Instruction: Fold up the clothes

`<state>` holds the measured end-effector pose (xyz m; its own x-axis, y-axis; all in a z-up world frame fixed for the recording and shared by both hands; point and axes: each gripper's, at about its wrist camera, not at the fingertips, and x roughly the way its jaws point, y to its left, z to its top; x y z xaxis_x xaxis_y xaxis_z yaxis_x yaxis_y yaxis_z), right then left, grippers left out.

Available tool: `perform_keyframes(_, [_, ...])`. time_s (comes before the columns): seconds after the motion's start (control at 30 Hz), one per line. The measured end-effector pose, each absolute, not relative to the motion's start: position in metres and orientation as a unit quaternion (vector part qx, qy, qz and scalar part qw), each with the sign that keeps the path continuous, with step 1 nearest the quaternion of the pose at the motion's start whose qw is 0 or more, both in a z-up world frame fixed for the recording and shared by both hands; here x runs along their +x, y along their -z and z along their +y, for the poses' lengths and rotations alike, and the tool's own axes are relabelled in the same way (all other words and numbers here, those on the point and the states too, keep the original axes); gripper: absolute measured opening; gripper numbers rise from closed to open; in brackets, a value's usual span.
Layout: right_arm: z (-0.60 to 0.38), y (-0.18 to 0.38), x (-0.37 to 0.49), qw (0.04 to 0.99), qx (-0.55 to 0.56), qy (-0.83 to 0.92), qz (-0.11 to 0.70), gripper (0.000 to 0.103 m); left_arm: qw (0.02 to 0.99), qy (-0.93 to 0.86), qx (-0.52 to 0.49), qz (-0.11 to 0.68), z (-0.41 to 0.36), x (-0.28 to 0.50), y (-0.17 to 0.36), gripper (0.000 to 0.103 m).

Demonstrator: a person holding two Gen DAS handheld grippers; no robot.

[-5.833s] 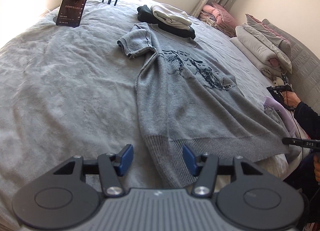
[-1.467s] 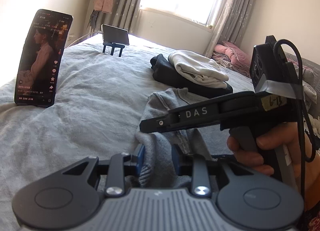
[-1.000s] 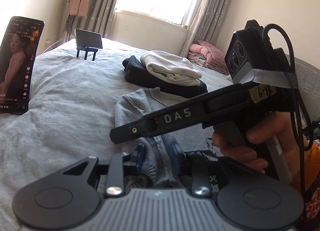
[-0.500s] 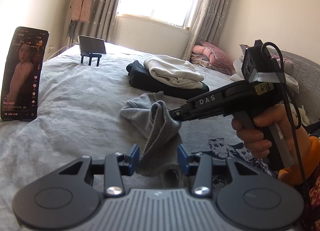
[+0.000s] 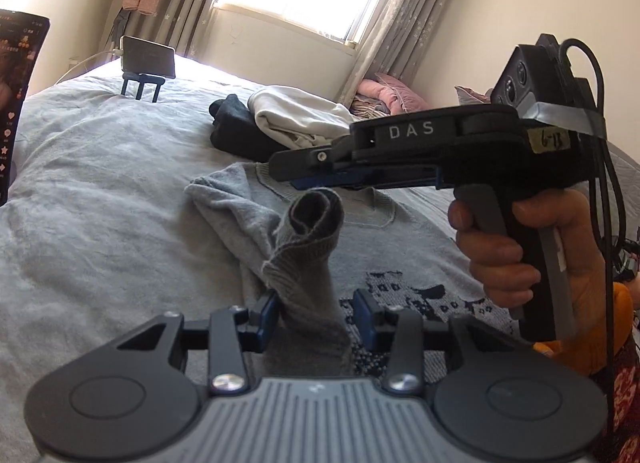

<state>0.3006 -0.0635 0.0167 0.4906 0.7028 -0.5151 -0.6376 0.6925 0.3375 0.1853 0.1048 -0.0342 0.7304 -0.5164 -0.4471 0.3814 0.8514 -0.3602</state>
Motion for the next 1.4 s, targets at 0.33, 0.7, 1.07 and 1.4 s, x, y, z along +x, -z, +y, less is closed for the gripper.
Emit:
perform_keyframes(0.33, [-0.048, 0.007, 0.298, 0.852, -0.077, -0.365, 0.368, 0.039, 0.918, 0.258, -0.105, 0.282, 0.095, 0.181, 0.037, 0.04])
perform_keyframes(0.7, [-0.08, 0.01, 0.301, 0.843, -0.092, -0.373, 0.376, 0.031, 0.932, 0.23, 0.009, 0.28, 0.065, 0.176, 0.028, 0.039])
perform_keyframes(1.07, [-0.088, 0.004, 0.292, 0.839, -0.105, -0.401, 0.354, 0.022, 0.928, 0.22, 0.124, 0.273, 0.026, 0.168, 0.029, 0.009])
perform_keyframes(1.4, [-0.103, 0.017, 0.315, 0.826, -0.009, -0.416, 0.38, 0.004, 0.954, 0.163, 0.077, 0.239, 0.06, 0.163, 0.017, 0.004])
